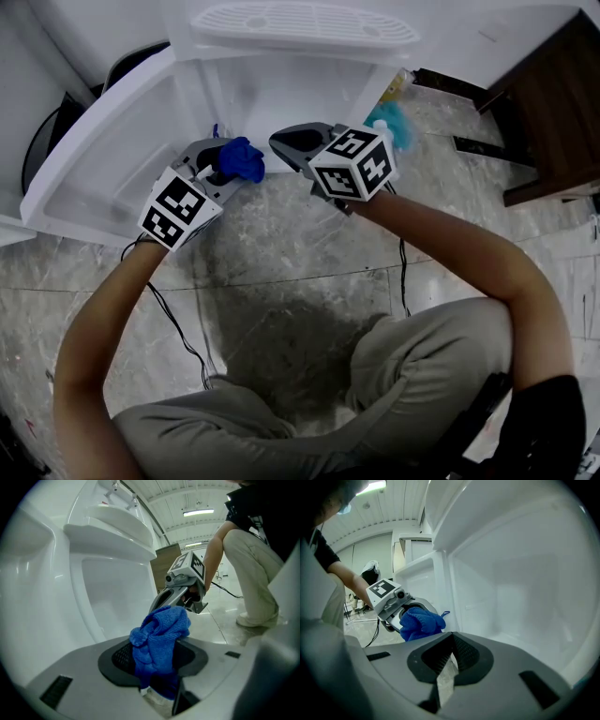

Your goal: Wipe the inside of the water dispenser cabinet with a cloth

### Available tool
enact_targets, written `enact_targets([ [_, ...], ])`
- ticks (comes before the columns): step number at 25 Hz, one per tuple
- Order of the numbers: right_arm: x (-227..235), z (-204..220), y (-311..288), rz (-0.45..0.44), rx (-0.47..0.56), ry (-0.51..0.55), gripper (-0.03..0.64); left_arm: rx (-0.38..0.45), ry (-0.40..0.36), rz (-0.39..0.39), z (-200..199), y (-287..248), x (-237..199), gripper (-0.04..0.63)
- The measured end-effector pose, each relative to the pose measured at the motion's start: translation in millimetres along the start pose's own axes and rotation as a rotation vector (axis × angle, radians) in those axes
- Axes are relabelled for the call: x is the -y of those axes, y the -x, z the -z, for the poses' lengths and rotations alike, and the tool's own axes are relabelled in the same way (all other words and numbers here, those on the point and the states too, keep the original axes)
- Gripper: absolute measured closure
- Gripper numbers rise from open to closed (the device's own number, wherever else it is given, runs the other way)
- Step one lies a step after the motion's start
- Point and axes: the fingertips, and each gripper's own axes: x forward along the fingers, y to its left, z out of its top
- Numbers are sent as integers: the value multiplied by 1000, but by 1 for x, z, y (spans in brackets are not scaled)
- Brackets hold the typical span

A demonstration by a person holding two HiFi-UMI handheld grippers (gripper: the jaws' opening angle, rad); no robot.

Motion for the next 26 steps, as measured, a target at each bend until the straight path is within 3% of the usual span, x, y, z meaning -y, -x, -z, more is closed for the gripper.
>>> enact_targets([
  [26,-10,7,1,-23,-40,16,618,-29,-50,46,-2,-12,17,416],
])
